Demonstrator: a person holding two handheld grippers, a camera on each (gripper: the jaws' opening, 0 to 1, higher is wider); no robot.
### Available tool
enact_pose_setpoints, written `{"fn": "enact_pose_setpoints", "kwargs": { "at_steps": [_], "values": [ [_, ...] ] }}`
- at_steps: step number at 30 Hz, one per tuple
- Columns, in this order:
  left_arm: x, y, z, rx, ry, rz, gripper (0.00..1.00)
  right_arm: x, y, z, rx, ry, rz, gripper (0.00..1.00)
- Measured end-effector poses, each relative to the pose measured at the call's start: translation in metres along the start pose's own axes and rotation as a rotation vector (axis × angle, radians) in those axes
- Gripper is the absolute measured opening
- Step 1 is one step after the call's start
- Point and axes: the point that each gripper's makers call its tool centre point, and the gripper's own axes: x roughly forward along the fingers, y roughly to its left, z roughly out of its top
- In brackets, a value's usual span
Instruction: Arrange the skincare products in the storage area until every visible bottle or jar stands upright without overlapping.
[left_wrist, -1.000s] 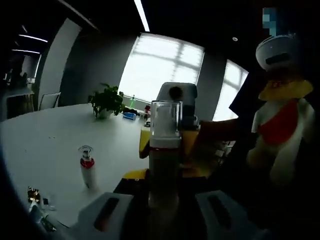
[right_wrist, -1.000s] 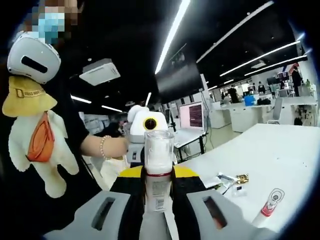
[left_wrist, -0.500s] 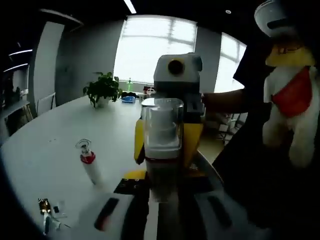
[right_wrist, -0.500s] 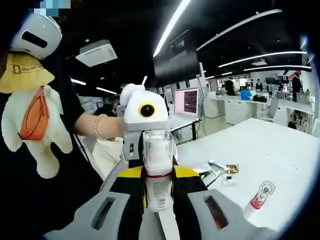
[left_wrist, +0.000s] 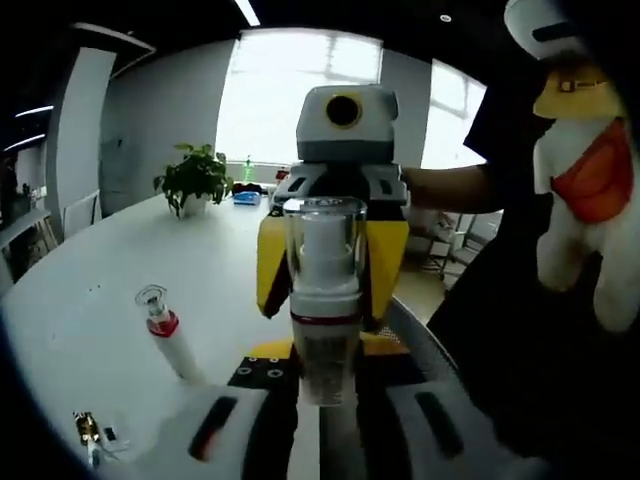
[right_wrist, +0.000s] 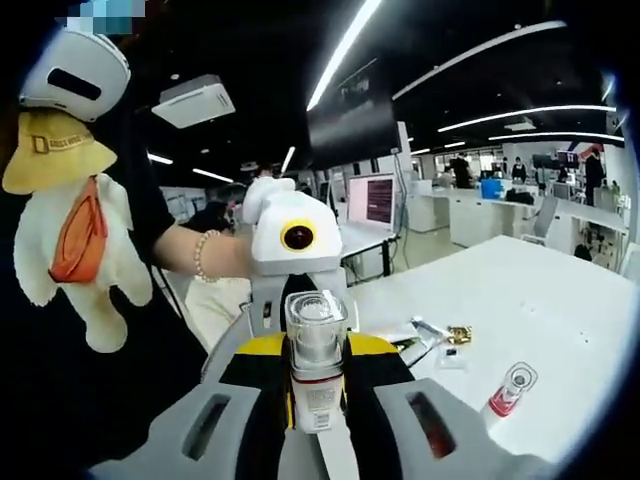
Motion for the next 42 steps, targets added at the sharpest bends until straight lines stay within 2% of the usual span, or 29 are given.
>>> {"fn": "enact_pose_setpoints", "kwargs": {
  "at_steps": [6,14,19,24,42],
  "values": [
    [0.01,0.008,-0.009,0.002,0.031,0.032,0.19,-0.003,-0.005,-0.013,-0.053,0.041,-0.039,0.19],
    [0.024,0.012,-0.023,0.025,0.086,0.03,0.19,-0.005,-0.013,-0.033,-0.05,0.093,-0.056,0.19],
    [0.028,0.021,-0.028,0.019,0.08,0.043,0.18,-0.008,-0.021,-0.04,-0.058,0.104,-0.073,0.2],
    [0.038,0.037,-0.042,0.026,0.102,0.066,0.18,-0.008,-0.032,-0.056,-0.098,0.137,-0.097,0.2],
    [0.073,0.066,-0.086,0.019,0.15,0.047,0.18,-0.006,-0.069,-0.115,-0.042,0.276,-0.146,0.2]
  ]
}}
